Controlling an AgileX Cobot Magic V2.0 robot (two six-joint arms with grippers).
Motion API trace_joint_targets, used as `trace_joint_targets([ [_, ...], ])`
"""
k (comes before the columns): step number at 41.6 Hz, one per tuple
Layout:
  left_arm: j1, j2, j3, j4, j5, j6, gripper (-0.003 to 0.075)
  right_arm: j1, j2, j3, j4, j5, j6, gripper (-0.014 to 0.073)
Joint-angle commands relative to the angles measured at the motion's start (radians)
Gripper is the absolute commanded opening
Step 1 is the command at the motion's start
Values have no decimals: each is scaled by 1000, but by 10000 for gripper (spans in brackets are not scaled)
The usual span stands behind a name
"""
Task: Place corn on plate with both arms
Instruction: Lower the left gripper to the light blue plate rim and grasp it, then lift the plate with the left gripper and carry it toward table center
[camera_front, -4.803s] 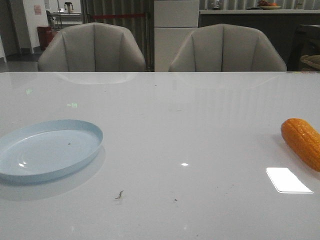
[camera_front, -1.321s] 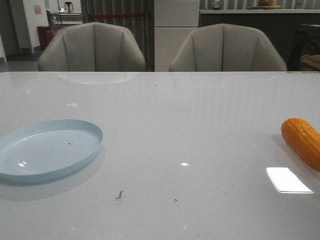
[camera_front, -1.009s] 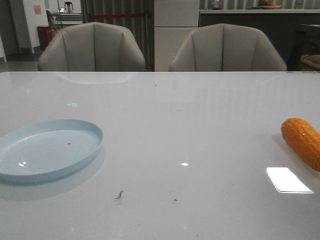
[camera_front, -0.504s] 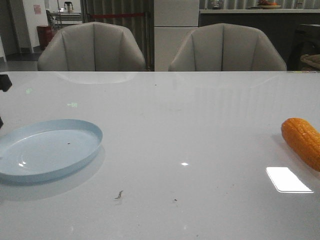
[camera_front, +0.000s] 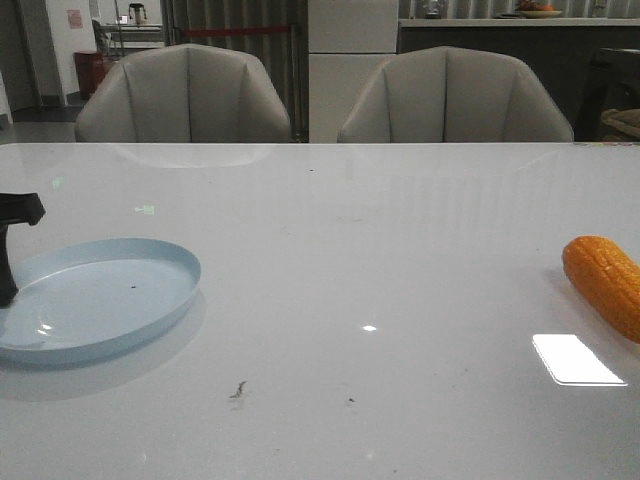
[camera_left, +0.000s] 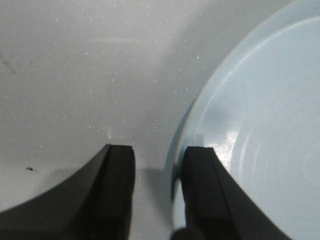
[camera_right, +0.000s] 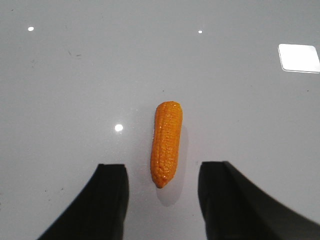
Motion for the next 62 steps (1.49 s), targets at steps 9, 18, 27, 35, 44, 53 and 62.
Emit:
trace_joint_targets([
  [9, -1, -40, -27, -13, -22, 1, 171, -7, 5, -34, 11, -68, -8, 437],
  [18, -1, -41, -53, -35, -1, 1, 103, -7, 5, -34, 11, -68, -8, 437],
  [27, -1, -41, -221, -190, 136, 51, 103, -7, 5, -34, 11, -67, -8, 437],
  [35, -31, -41, -395, -347, 215, 57, 103, -7, 5, -34, 11, -64, -8, 437],
  [44, -147, -41, -511, -419, 217, 57, 103, -7, 5, -34, 11, -59, -8, 437],
  [53, -271, -27, -516, -455, 189, 50, 103, -7, 5, -34, 11, -42, -8, 437],
  [62, -359, 47, -516, -442, 199, -12, 103, -7, 5, -34, 11, -23, -8, 437],
])
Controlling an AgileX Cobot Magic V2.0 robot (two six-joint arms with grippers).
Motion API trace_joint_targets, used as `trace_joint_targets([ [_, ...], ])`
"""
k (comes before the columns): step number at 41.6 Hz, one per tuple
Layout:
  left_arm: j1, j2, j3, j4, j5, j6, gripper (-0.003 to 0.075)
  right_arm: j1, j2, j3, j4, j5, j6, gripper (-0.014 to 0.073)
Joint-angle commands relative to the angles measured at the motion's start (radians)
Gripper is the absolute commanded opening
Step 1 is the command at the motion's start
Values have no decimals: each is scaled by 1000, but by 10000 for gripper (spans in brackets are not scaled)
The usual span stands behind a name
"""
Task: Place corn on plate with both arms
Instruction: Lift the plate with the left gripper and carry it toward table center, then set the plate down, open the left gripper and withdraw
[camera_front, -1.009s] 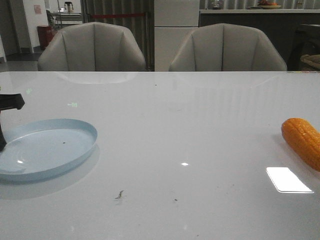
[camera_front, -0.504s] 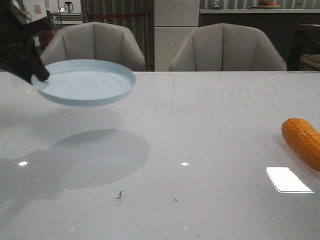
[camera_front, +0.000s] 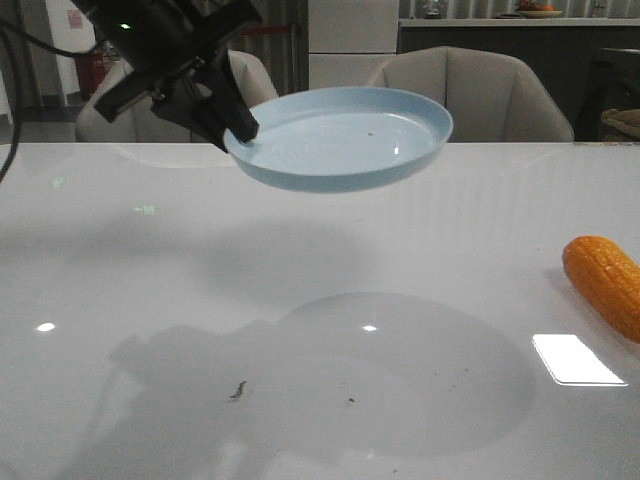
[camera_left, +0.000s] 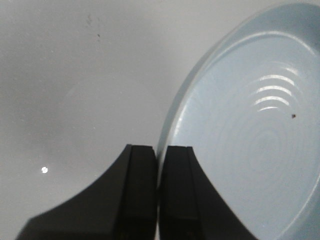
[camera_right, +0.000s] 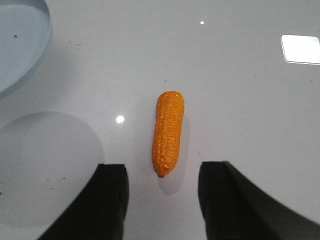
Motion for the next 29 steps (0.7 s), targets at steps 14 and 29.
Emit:
trace_joint_targets([
  [14, -88, 93, -31, 134, 16, -112, 103, -7, 5, -34, 11, -61, -8, 437],
  [29, -90, 146, -29, 242, 64, -115, 129, -7, 5, -34, 11, -61, -8, 437],
])
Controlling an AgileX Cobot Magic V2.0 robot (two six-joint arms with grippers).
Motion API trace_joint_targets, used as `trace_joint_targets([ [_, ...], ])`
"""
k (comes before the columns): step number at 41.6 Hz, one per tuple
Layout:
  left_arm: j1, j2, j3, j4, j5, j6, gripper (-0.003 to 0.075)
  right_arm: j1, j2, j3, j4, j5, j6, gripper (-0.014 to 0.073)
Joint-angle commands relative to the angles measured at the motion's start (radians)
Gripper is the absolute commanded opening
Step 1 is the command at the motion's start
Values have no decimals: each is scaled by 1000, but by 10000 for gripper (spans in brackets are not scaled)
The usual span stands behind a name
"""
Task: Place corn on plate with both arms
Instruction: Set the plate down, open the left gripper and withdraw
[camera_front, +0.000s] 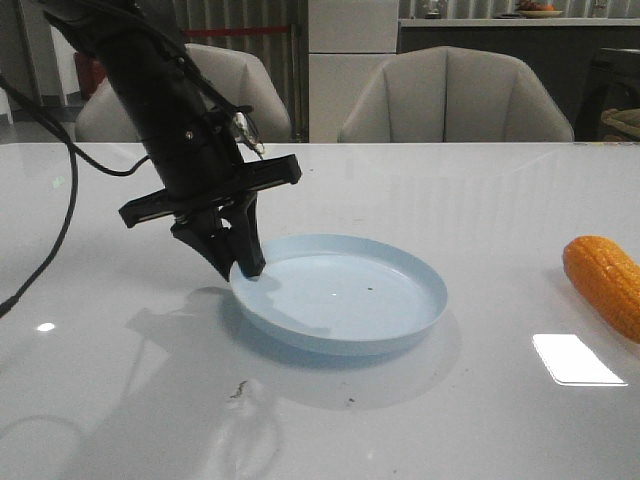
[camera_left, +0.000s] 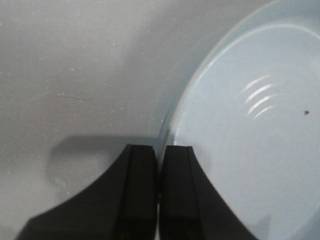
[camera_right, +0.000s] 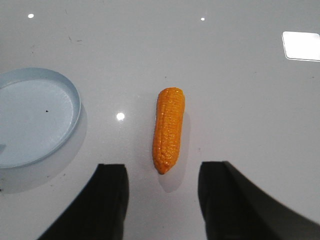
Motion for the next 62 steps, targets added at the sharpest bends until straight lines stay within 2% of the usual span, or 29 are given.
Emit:
trace_joint_targets([
  [1, -9, -34, -29, 19, 42, -7, 139, -7, 5, -34, 11, -69, -8, 437],
  [9, -9, -21, -38, 37, 74, 11, 280, -7, 5, -34, 11, -69, -8, 437],
  [14, -9, -28, -106, 37, 96, 43, 368, -7, 5, -34, 11, -70, -8, 437],
  [16, -9, -34, -142, 39, 103, 43, 382, -7, 5, -34, 11, -70, -8, 437],
  [30, 5, -137, -430, 118, 75, 43, 379, -7, 5, -34, 11, -70, -8, 437],
  [43, 17, -363, -450, 352, -47, 43, 379, -7, 5, -34, 11, -70, -8, 437],
  [47, 23, -433, -414, 417, -100, 43, 379, -7, 5, -34, 11, -70, -8, 437],
  [53, 68, -563, -288, 426, -195, 43, 379, -7, 5, -34, 11, -70, -8, 437],
  [58, 133, -691, -84, 426, -301, 43, 379, -7, 5, -34, 11, -70, -8, 437],
  [62, 187, -821, 147, 426, -415, 43, 379, -7, 5, -34, 11, -70, -8, 437],
])
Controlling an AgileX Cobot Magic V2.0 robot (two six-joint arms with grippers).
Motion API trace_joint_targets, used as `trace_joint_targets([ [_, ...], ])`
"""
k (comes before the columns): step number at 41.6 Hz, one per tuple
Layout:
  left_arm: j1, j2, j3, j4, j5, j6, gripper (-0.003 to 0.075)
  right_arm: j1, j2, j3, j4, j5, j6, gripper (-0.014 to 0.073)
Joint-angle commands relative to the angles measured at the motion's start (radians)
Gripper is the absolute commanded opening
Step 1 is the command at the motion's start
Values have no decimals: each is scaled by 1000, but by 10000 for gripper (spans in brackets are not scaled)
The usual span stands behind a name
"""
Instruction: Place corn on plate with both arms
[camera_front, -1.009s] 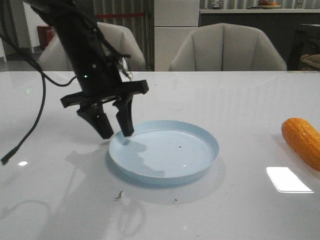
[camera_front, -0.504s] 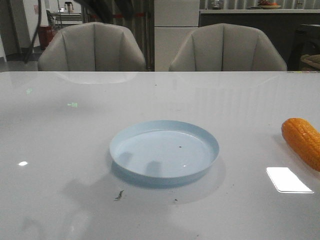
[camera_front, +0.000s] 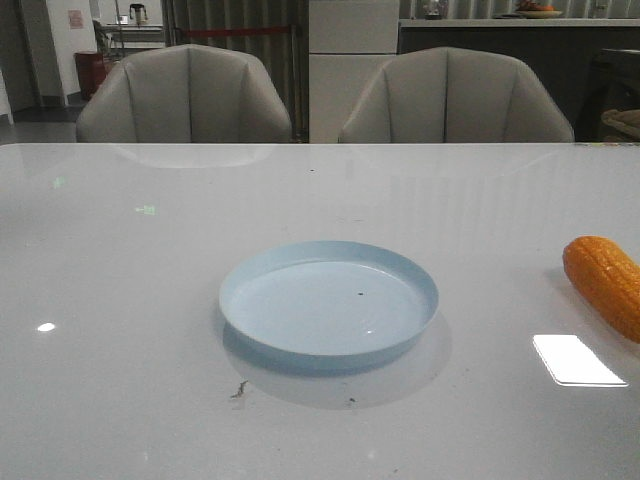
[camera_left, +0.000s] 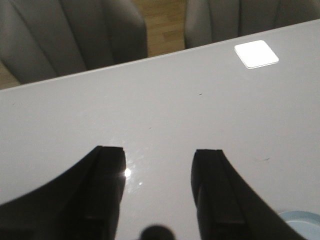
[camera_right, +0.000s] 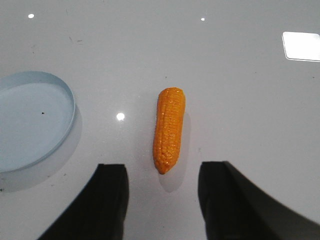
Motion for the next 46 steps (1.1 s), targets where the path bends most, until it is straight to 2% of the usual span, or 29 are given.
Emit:
trace_joint_targets([
  [1, 50, -163, 182, 6, -201, 1, 379, -7, 5, -34, 11, -70, -8, 437],
  [6, 96, -335, 499, 6, -413, 1, 378, -7, 5, -34, 13, -69, -8, 437],
  [10, 107, -454, 693, 4, -548, 1, 378, -7, 5, -34, 19, -69, -8, 437],
  [14, 107, -562, 851, 4, -599, 1, 378, -7, 8, -34, 20, -68, -8, 437],
  [20, 107, -668, 993, 2, -606, 1, 378, -7, 42, -37, 20, -67, -8, 437],
  [26, 107, -726, 1051, 2, -606, 1, 378, -7, 118, -68, 20, -69, -8, 437],
  [46, 107, -731, 1053, 2, -614, 1, 378, -7, 541, -338, 3, -113, -8, 438],
])
